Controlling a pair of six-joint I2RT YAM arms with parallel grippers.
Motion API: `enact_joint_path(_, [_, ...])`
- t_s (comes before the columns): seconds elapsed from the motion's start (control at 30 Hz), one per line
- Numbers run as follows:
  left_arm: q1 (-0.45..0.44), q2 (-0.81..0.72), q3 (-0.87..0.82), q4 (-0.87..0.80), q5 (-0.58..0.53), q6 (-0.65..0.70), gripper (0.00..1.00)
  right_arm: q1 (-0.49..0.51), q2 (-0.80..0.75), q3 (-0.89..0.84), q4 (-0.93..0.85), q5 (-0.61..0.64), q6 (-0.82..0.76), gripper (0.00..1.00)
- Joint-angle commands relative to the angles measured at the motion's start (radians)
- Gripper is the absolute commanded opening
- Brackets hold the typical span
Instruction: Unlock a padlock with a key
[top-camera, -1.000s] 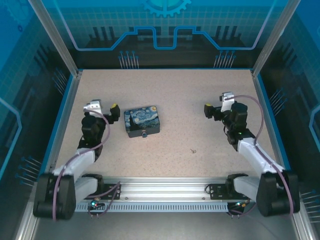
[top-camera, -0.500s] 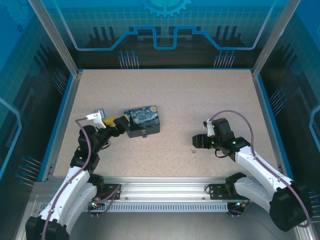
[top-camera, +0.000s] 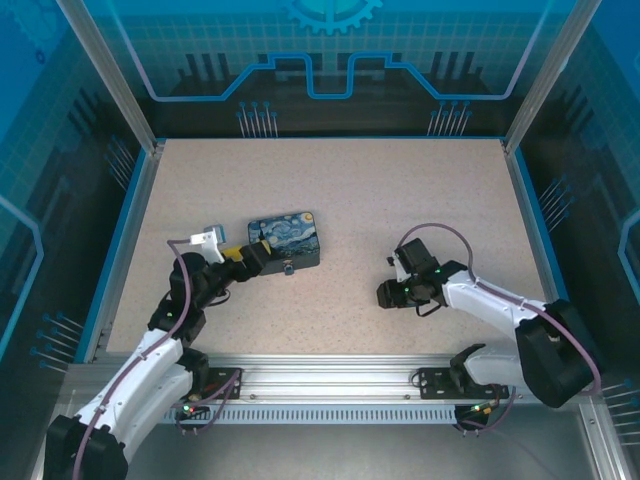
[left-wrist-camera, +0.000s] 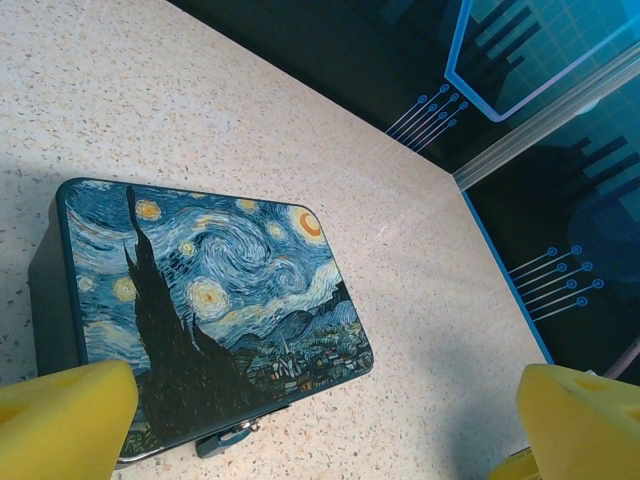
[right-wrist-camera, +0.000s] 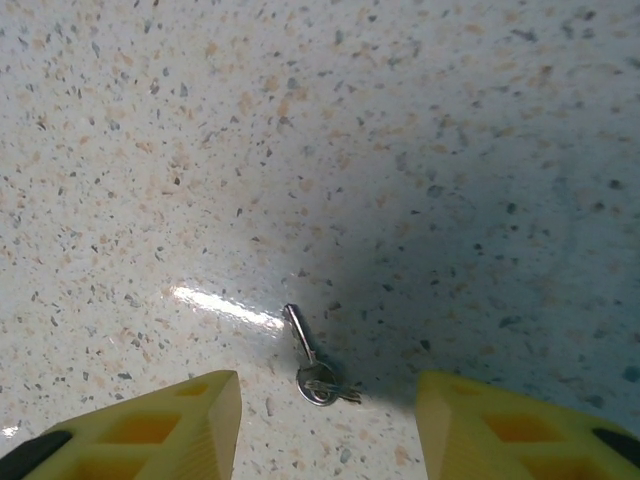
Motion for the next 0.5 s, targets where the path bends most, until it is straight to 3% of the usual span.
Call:
enact_joint_path(0.0, [-0.005, -0.001, -0.016, 0.022, -0.003, -0.002, 0.99, 0.029, 0.038, 0.030, 0.008, 0.025, 0.008, 0.48])
enact_joint_path(0.47, [-0.005, 0.005, -0.011, 0.014, -0.020, 0.011, 0.99, 0.081, 0.092, 0.037, -0.043, 0.051, 0.015, 0.35])
